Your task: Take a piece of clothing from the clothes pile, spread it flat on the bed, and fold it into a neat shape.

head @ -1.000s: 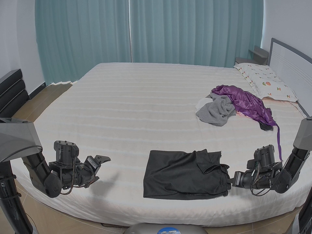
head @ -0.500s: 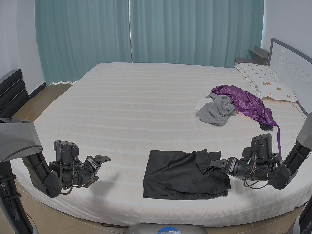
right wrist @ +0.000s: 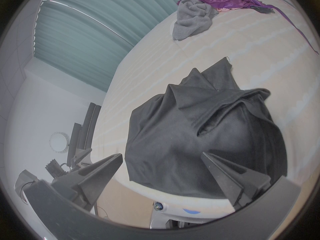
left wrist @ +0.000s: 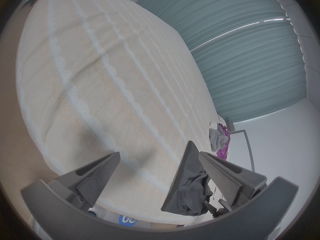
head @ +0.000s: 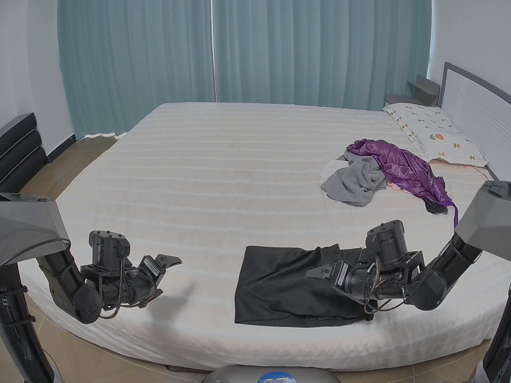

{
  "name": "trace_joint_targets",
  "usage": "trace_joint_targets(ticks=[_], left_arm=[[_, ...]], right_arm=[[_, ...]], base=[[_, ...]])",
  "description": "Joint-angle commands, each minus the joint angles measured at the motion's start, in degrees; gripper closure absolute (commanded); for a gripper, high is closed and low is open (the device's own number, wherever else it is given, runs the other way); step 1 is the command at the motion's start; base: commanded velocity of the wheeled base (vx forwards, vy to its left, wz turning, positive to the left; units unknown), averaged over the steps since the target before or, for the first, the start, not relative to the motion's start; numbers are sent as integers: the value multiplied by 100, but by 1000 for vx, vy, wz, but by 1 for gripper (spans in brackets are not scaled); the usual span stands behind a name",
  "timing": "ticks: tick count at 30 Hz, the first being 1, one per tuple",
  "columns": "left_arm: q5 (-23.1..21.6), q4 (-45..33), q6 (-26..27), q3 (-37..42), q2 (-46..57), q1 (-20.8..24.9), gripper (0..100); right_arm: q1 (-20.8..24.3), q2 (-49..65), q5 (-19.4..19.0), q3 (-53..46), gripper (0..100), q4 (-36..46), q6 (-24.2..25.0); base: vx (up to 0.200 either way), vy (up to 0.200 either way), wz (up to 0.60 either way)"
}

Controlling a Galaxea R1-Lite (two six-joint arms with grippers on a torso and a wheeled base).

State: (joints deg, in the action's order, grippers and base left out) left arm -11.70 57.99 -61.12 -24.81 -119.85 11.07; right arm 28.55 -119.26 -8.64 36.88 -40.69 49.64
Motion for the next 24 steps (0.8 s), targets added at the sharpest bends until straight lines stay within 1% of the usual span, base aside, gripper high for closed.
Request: trace_joint_targets(ticks=[1,5,9,11,12,20,22,24], left_arm=[[1,2,4,-15,-48,-8,0],[1,2,-5,-24,-56,-8,0],[1,2,-5,-24,-56,-8,0],[1,2,-5,-15,-56,-8,0],[1,2,-14,-24,-56,-8,0],[1,2,-14,-24,-56,-8,0],[1,2,-14,-15,-56,-8,0],[1,2,-14,-24,-56,-8,0]], right_arm=[[-78,-563,73,364,0,17,2],[-236,-853,170,654,0,17,-7],[-605,-1143,513,1225,0,-26,-7],[-675,-1152,574,1305,0,-44,-7],[-877,-1152,653,1454,0,-44,-16],[-1660,-1266,645,1612,0,-97,-77],[-1756,-1337,601,1595,0,-176,-104],[-1906,-1407,390,1454,0,-589,-253]], base=[[0,0,0],[0,0,0],[0,0,0],[0,0,0],[0,0,0],[0,0,0],[0,0,0],[0,0,0]])
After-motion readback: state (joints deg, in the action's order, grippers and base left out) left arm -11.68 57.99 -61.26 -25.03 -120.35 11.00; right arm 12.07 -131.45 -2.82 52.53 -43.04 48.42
